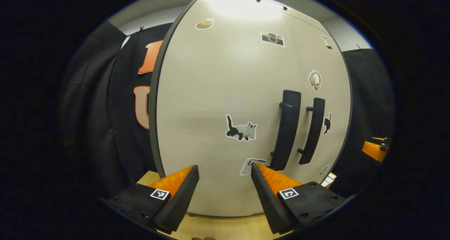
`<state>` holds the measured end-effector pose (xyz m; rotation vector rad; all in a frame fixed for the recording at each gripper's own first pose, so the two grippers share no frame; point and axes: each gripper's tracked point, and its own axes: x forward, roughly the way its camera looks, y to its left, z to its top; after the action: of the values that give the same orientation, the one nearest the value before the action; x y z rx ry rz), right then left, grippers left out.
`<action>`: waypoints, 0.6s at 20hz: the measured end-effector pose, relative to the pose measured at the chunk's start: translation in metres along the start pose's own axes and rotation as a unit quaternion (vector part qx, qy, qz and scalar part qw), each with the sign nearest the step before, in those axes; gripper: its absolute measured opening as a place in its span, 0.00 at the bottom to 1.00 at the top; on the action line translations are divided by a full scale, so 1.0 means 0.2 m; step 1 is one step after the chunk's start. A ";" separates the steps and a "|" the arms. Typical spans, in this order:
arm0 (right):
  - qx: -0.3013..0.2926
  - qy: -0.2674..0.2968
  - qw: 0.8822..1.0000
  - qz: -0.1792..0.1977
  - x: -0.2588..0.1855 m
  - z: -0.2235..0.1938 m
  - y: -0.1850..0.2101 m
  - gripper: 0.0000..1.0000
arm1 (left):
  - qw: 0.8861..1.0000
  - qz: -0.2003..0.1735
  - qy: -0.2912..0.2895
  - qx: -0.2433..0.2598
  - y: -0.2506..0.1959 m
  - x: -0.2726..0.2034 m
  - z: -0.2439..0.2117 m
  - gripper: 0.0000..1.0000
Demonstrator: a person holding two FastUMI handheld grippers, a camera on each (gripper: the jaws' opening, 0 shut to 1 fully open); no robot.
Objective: Grab one shoe with the right hand and put it into the shoe cabinet, grab the other shoe with the left hand and put it into the shoe cabinet; then close the right door with the right hand and the left door with the left hand.
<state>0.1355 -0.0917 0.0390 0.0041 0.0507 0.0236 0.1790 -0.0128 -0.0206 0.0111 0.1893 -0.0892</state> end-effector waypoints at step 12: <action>-0.005 -0.020 1.000 -0.016 -0.20 0.29 -0.11 0.92 | 0.993 0.056 -0.090 0.046 0.41 -0.54 0.59 0.96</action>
<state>0.0982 -0.1156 0.0996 -0.0067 0.0107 -0.0086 0.1021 0.0757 0.1152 0.1044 0.0048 0.0140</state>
